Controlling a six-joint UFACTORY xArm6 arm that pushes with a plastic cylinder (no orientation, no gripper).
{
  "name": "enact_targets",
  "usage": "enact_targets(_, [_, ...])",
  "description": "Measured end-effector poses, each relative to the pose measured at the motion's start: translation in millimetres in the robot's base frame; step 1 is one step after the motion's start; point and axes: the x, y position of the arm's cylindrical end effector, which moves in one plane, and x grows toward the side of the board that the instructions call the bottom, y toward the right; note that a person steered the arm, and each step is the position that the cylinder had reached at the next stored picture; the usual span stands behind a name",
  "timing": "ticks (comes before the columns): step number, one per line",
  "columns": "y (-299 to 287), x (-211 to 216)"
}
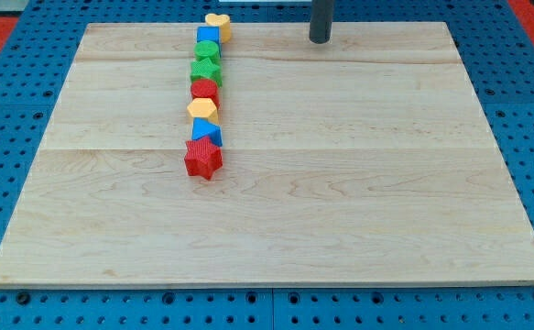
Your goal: Move your arm to the center left
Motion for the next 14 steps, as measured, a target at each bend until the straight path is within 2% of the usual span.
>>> enact_targets(2, [-14, -10])
enact_targets(3, [-54, -9])
enact_targets(4, [-53, -3])
enact_targets(5, [-12, 54])
enact_targets(8, [-16, 347])
enact_targets(9, [-95, 371])
enact_targets(11, [-230, 330])
enact_targets(12, [-245, 310])
enact_targets(14, [-285, 214])
